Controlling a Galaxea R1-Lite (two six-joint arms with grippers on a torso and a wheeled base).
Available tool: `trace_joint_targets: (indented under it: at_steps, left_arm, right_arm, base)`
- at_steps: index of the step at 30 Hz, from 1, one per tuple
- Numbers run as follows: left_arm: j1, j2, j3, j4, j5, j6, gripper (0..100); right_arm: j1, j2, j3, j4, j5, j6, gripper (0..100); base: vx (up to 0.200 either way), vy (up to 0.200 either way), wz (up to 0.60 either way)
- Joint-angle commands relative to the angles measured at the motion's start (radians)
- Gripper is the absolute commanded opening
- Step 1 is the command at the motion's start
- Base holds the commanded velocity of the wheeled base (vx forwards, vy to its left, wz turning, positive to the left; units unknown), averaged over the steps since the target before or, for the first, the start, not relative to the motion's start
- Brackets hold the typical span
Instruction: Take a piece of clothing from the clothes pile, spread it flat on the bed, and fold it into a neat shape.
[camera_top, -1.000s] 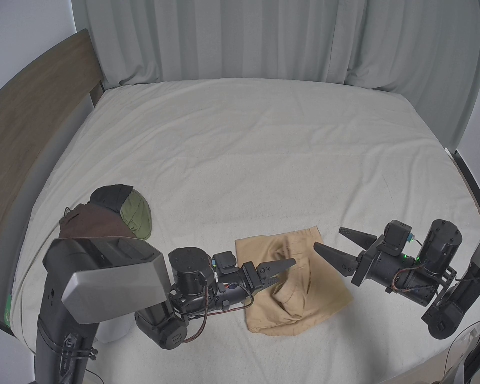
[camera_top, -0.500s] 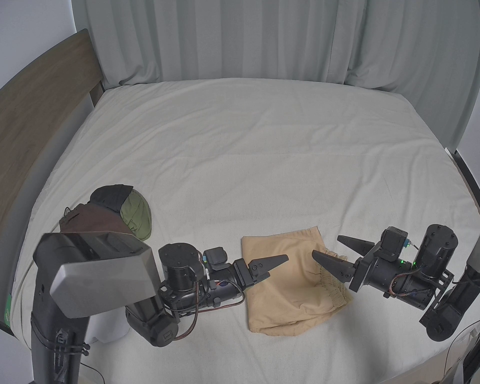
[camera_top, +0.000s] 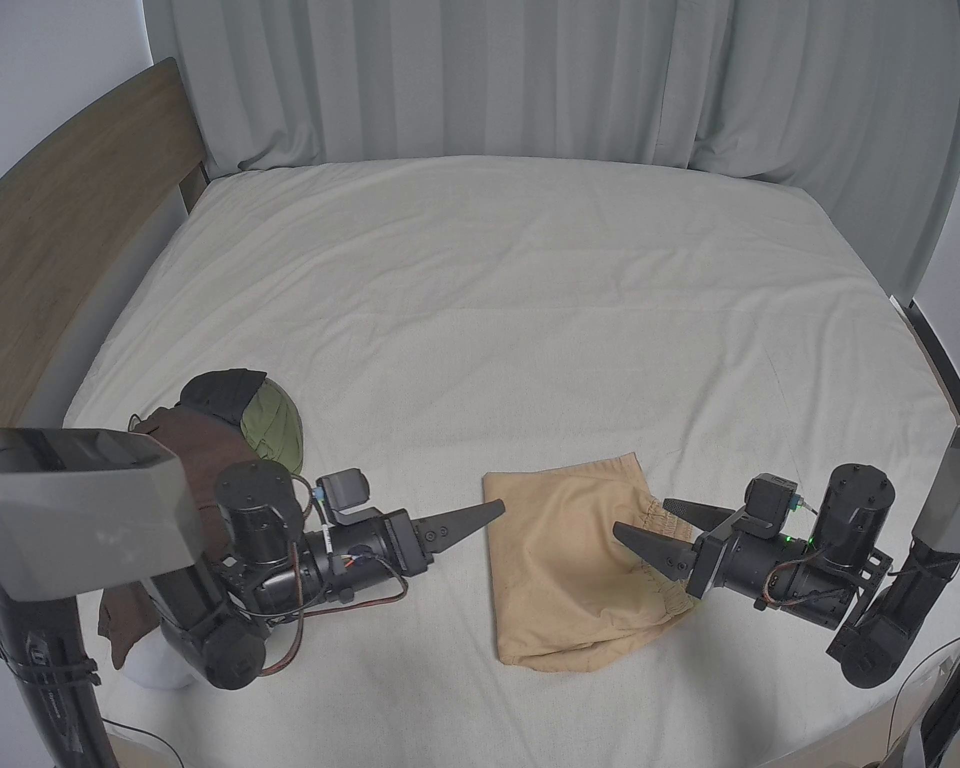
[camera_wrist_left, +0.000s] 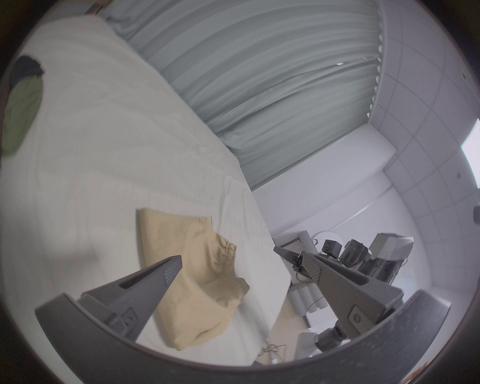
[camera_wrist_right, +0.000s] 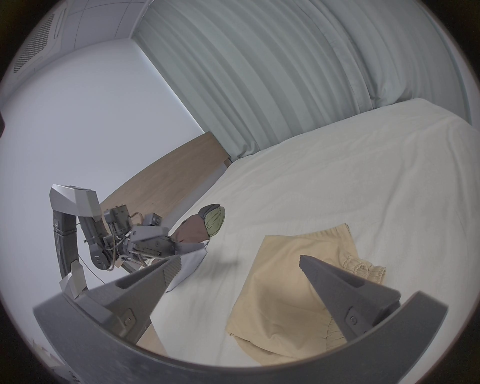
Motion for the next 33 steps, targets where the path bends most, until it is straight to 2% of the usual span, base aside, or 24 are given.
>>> trace_joint_targets:
  at_steps: [1, 5, 7, 8, 14, 17, 20, 29, 33]
  left_arm:
    - [0.039, -0.138, 0.09, -0.001, 0.002, 0.119, 100]
    - [0.084, -0.208, 0.166, -0.002, -0.006, 0.344, 100]
    - [0.093, -0.218, 0.179, -0.002, -0.009, 0.389, 100]
    - [0.11, -0.235, 0.206, -0.002, -0.015, 0.478, 100]
    - [0.151, -0.27, 0.307, -0.004, -0.064, 0.651, 100]
    - [0.162, -0.26, 0.352, -0.004, -0.084, 0.692, 100]
    - [0.165, -0.214, 0.369, -0.002, -0.086, 0.772, 100]
    - [0.211, -0.172, 0.358, -0.004, -0.095, 0.784, 100]
    - [0.217, -0.195, 0.36, -0.004, -0.095, 0.794, 100]
  right_arm:
    - [0.01, 0.021, 0.004, -0.001, -0.001, 0.005, 100]
    - [0.01, 0.027, 0.002, -0.001, 0.001, 0.005, 100]
    - [0.01, 0.027, 0.002, -0.001, 0.001, 0.005, 100]
    - [0.01, 0.025, 0.002, -0.001, 0.001, 0.005, 100]
    - [0.017, 0.025, 0.019, -0.001, -0.001, 0.007, 100]
    - [0.017, 0.028, 0.022, -0.001, -0.001, 0.013, 100]
    - [0.017, 0.045, 0.016, -0.001, 0.001, 0.03, 100]
    - [0.01, 0.077, 0.015, -0.001, -0.001, 0.034, 100]
    - [0.016, 0.116, 0.018, -0.001, -0.002, 0.083, 100]
  base:
    - [0.0, 0.0, 0.0]
    - [0.0, 0.0, 0.0]
    - [0.0, 0.0, 0.0]
    - [0.0, 0.0, 0.0]
    - [0.0, 0.0, 0.0]
    - [0.0, 0.0, 0.0]
    - [0.0, 0.0, 0.0]
    - [0.0, 0.0, 0.0]
    - [0.0, 0.0, 0.0]
